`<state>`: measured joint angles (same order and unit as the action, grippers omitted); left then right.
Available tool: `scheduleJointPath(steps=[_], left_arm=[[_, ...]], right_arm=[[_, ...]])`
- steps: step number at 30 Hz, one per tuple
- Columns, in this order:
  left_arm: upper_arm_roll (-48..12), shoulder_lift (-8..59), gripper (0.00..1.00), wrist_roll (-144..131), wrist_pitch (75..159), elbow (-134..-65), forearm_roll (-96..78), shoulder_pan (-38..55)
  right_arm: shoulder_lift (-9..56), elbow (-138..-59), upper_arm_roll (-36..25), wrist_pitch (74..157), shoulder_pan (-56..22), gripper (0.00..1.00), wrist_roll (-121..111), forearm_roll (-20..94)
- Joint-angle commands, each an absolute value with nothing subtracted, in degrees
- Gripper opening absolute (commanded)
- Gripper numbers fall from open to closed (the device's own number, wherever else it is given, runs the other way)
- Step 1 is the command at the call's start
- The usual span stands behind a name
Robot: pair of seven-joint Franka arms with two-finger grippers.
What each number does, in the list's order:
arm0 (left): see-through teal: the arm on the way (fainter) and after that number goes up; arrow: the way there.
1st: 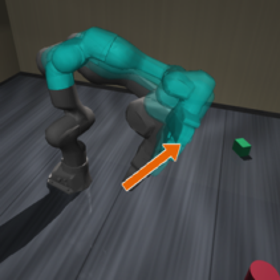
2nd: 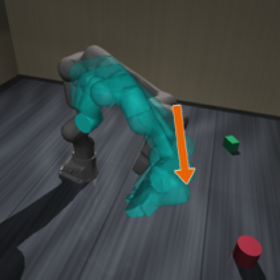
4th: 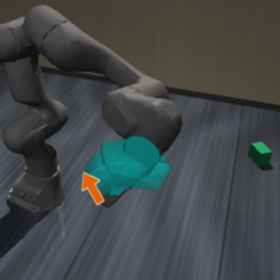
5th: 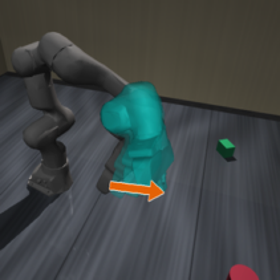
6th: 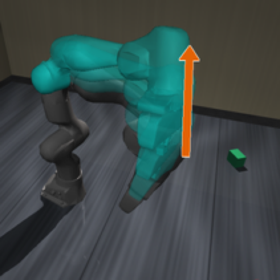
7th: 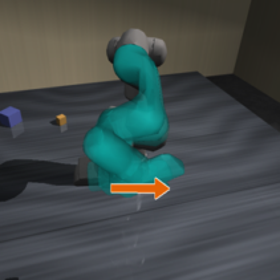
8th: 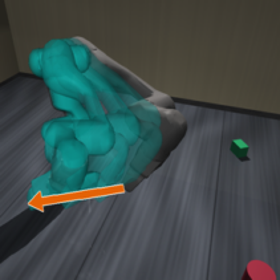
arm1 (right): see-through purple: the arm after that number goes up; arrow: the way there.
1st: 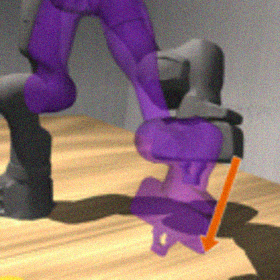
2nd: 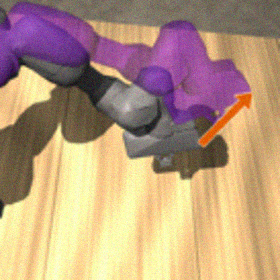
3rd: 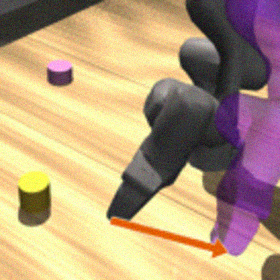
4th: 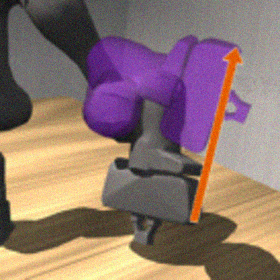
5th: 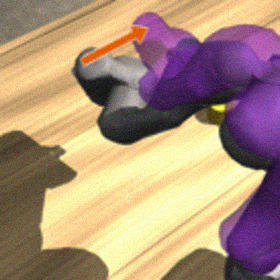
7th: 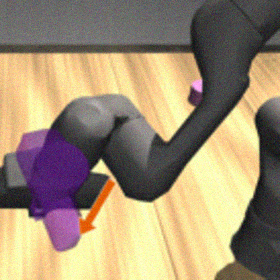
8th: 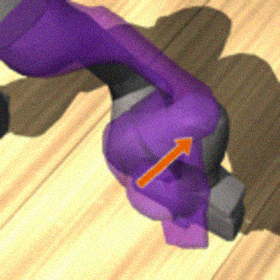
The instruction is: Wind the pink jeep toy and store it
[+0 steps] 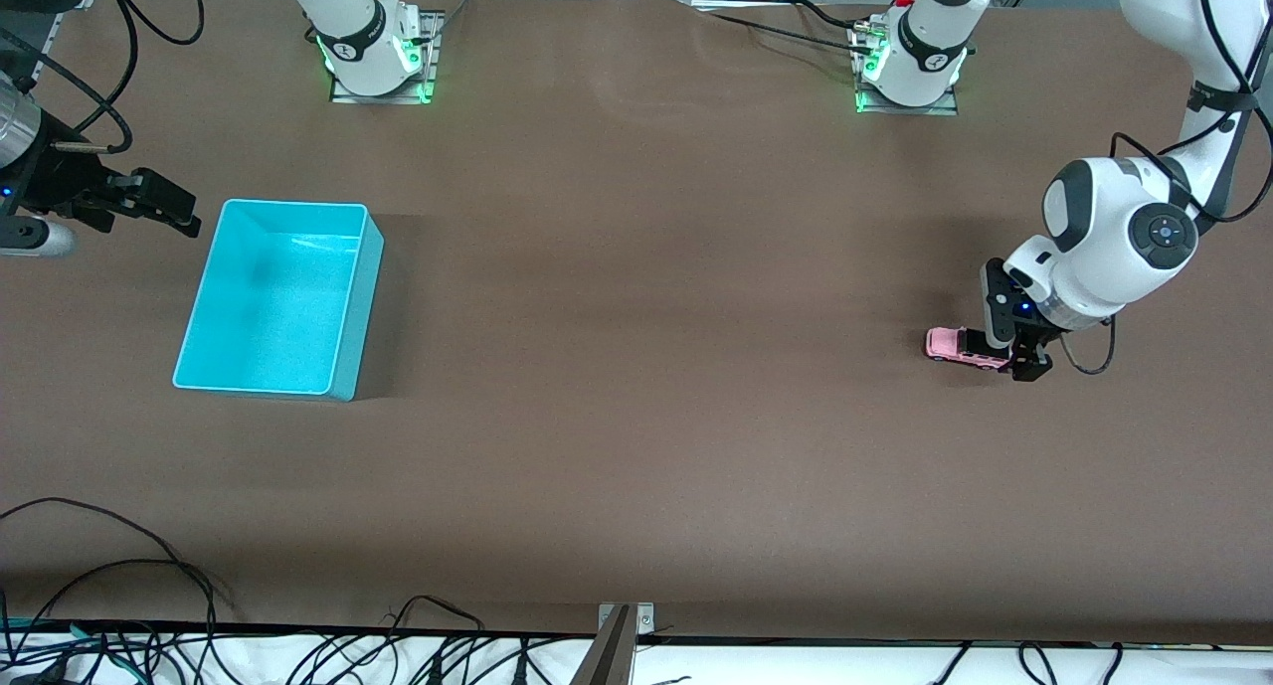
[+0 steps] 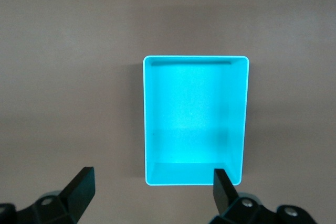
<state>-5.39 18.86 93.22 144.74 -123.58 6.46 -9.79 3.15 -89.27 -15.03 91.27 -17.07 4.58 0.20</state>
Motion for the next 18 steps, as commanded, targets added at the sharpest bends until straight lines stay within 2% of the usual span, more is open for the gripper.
scheduleJointPath(steps=[1, 9, 16, 18], left_arm=[[-5.71, 21.53, 1.0, 94.75, 147.22, -123.49, 8.09, -10.72], [-5.71, 23.55, 1.0, 94.66, 152.13, -125.42, 8.09, -10.9], [-5.71, 24.34, 1.0, 94.66, 152.67, -125.6, 8.09, -10.9], [-5.71, 24.35, 0.92, 94.66, 152.67, -126.03, 8.0, -11.33]], right_arm=[[2.99, -88.68, -15.12, 90.09, -16.87, 1.0, 5.19, 1.32], [2.99, -88.68, -15.2, 90.09, -16.87, 1.0, 5.1, 1.32], [2.99, -88.68, -15.29, 90.09, -16.87, 1.0, 5.1, 1.32], [2.99, -88.68, -15.29, 90.09, -16.87, 1.0, 5.1, 1.32]])
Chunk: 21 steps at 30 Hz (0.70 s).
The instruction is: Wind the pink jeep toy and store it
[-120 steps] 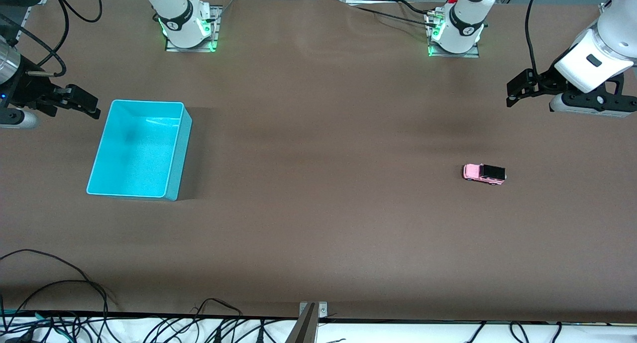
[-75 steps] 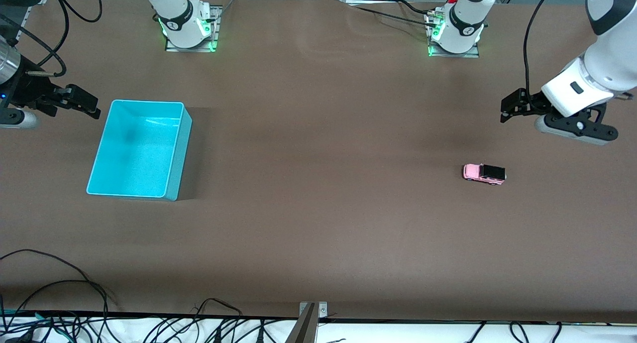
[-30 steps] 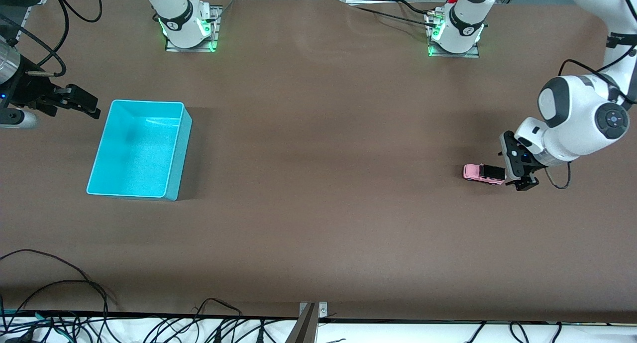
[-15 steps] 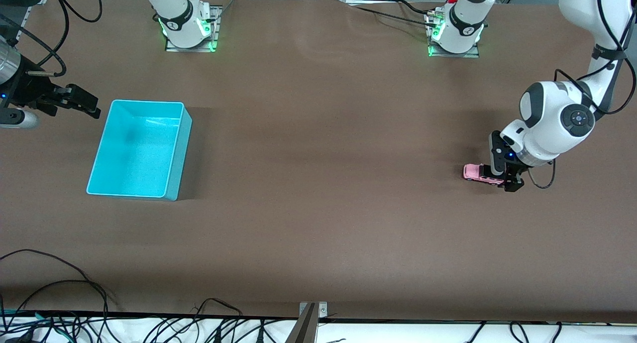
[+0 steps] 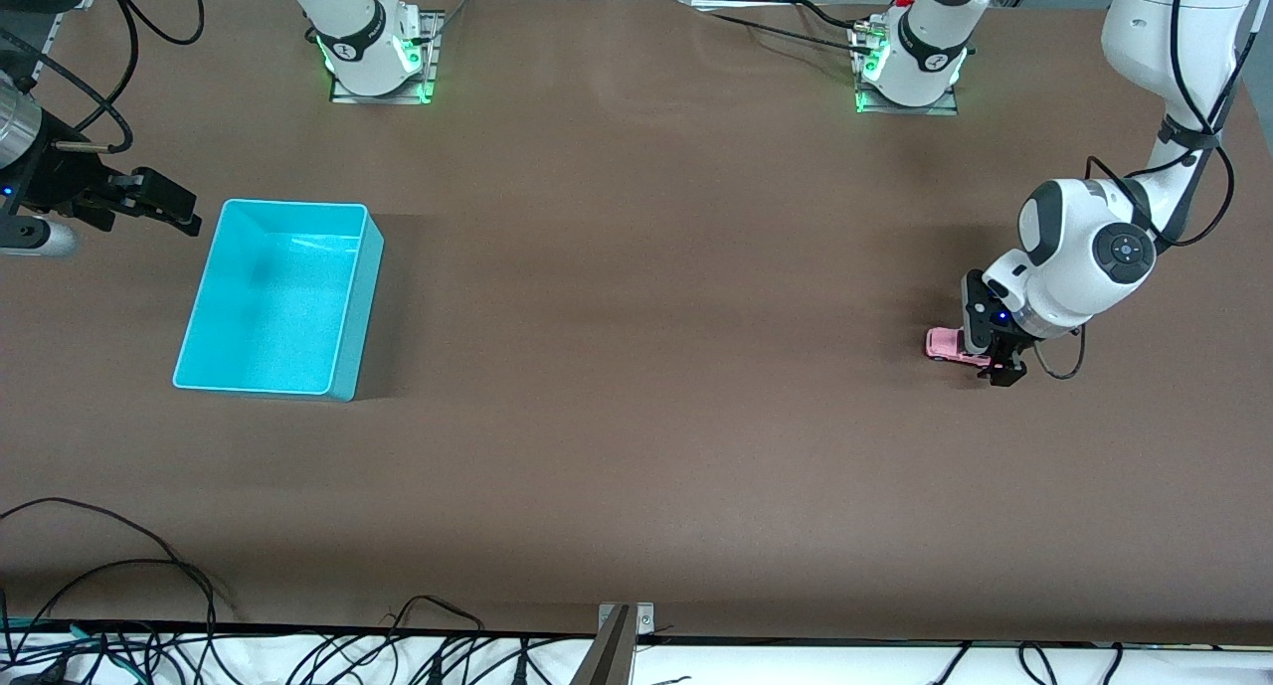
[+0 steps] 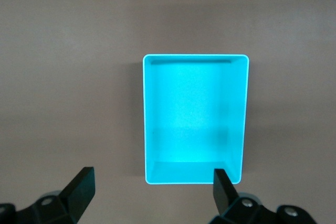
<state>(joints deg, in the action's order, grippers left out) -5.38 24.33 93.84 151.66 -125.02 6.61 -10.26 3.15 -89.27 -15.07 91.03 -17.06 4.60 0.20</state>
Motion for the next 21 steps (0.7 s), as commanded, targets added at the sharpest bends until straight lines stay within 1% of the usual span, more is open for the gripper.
scheduleJointPath(steps=[1, 3, 4, 10, 11, 13, 17, 21], left_arm=[[-5.71, 24.26, 0.83, 94.75, 152.67, -126.3, 8.09, -11.77], [-5.71, 23.82, 0.6, 94.83, 152.67, -126.47, 8.09, -12.13], [-5.71, 23.73, 0.52, 94.83, 152.58, -126.56, 8.09, -12.13], [-5.71, 23.64, 0.17, 94.75, 152.58, -126.47, 8.09, -12.13], [-5.71, 23.64, 0.13, 94.66, 152.58, -126.47, 8.09, -12.13], [-5.71, 23.64, 0.09, 94.22, 152.58, -126.39, 8.0, -12.22], [-5.71, 23.64, 0.06, 93.78, 152.58, -126.12, 7.47, -12.13], [-5.71, 23.64, 0.06, 91.5, 152.58, -126.04, 7.38, -12.13]], right_arm=[[3.08, -88.68, -15.29, 90.09, -16.87, 1.0, 5.1, 1.32], [2.99, -88.68, -15.29, 90.09, -16.87, 1.0, 5.1, 1.32], [2.99, -88.68, -15.29, 90.09, -16.87, 1.0, 5.1, 1.32], [3.08, -88.68, -15.29, 90.09, -16.87, 1.0, 5.1, 1.32], [2.99, -88.68, -15.29, 90.09, -16.87, 1.0, 5.1, 1.32], [2.99, -88.68, -15.29, 90.09, -16.87, 1.0, 5.1, 1.32], [2.99, -88.68, -15.29, 90.09, -16.87, 1.0, 5.1, 1.32], [2.99, -88.68, -15.29, 90.09, -16.87, 1.0, 5.19, 1.32]])
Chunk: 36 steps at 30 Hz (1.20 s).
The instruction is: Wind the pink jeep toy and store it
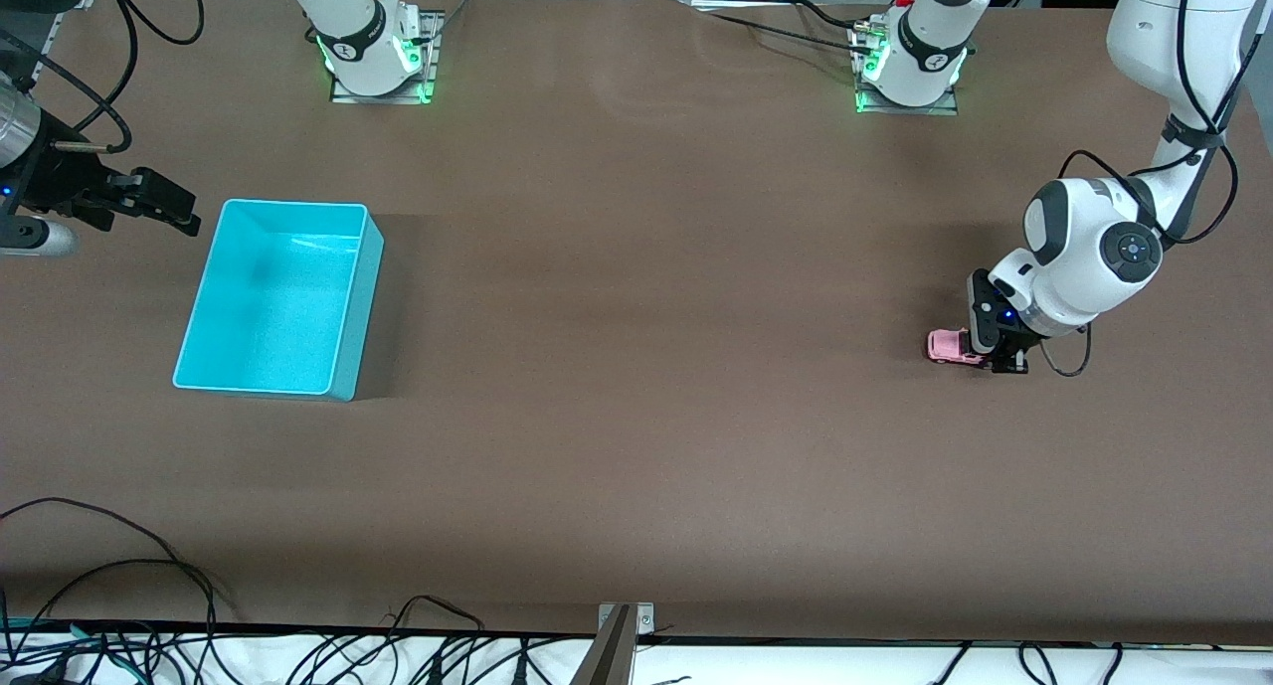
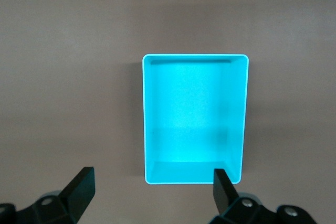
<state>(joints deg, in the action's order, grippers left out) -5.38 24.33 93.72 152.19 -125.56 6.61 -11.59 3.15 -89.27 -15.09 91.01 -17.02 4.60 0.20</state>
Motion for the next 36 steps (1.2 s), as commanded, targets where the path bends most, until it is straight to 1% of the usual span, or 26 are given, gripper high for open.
scheduleJointPath(steps=[1, 19, 29, 36], left_arm=[[-5.71, 23.73, 0.06, 90.71, 152.58, -126.12, 7.38, -12.13], [-5.28, 26.28, 0.06, 89.38, 152.4, -126.21, 8.17, -12.13], [0.17, 27.77, 0.07, 95.97, 152.4, -125.77, 8.09, -12.57], [2.9, 28.48, 0.07, 99.49, 152.4, -124.81, 8.09, -13.53]], right_arm=[[2.99, -88.68, -15.29, 90.09, -16.87, 1.0, 5.1, 1.32], [3.08, -88.68, -15.29, 90.09, -16.87, 1.0, 5.19, 1.32], [3.08, -88.68, -15.29, 90.09, -16.87, 1.0, 5.1, 1.32], [3.08, -88.68, -15.29, 90.09, -16.87, 1.0, 5.19, 1.32]])
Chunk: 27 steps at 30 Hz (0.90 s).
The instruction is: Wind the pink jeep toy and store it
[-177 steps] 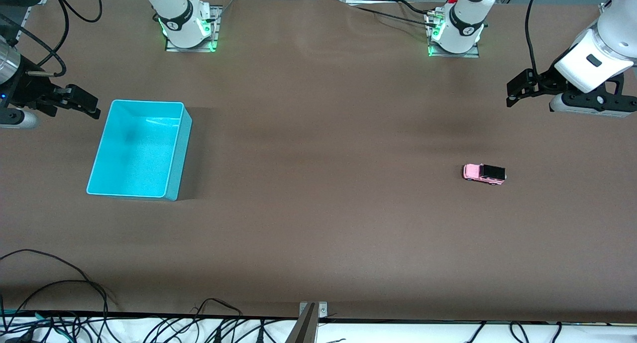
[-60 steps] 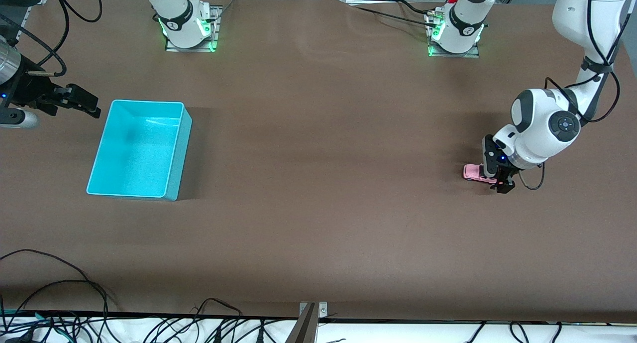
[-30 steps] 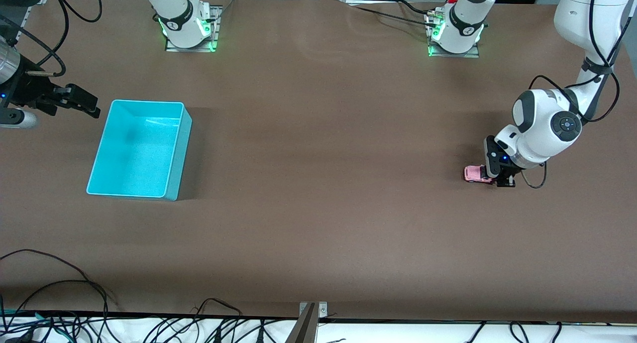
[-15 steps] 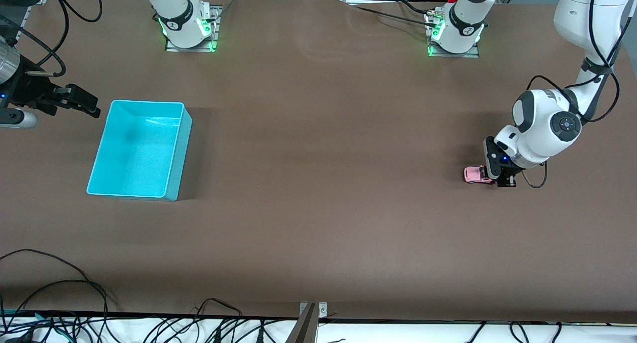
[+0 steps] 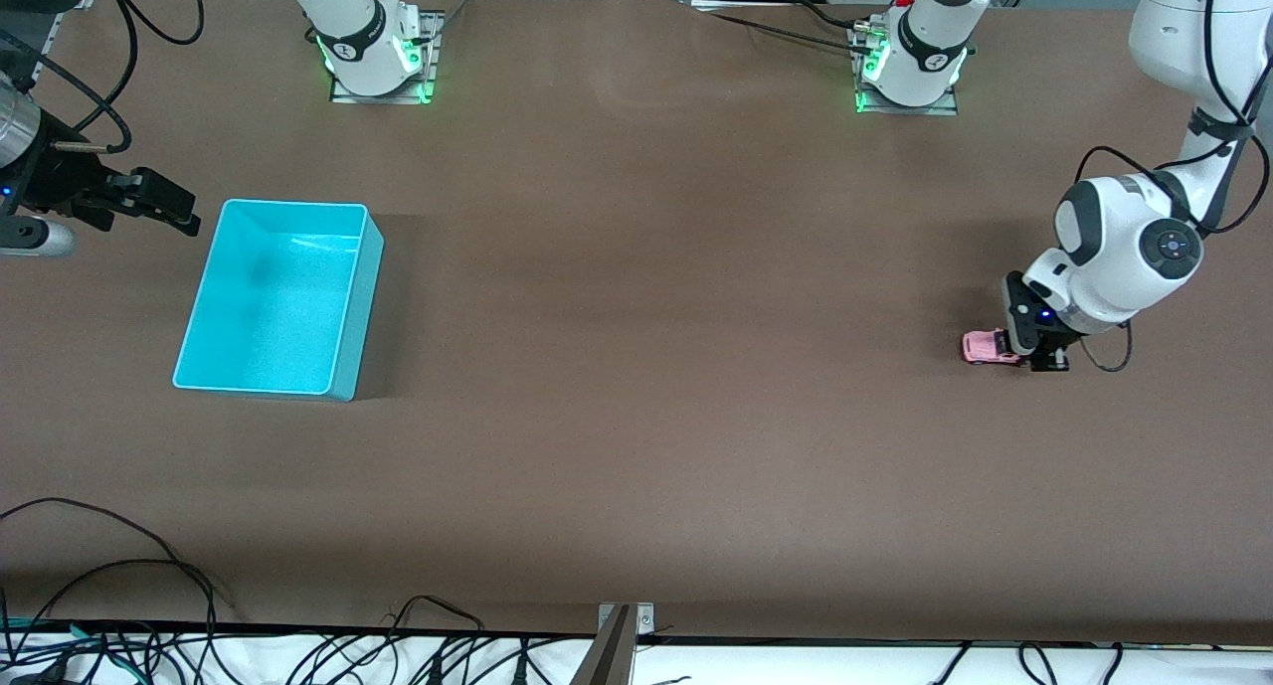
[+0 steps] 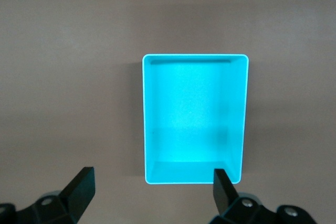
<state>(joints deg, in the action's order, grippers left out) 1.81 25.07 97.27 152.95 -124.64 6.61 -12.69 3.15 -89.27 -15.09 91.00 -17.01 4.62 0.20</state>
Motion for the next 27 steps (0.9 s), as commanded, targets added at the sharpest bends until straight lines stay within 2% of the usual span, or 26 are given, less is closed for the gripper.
scheduleJointPath(steps=[1, 27], left_arm=[[3.68, 28.82, 0.07, 100.62, 152.4, -124.63, 8.09, -13.8], [5.54, 29.79, 0.07, 105.21, 152.58, -122.61, 8.09, -16.79]], right_arm=[[3.08, -88.68, -15.29, 90.09, -16.87, 1.0, 5.19, 1.32], [3.08, -88.68, -15.29, 90.09, -16.87, 1.0, 5.1, 1.32]])
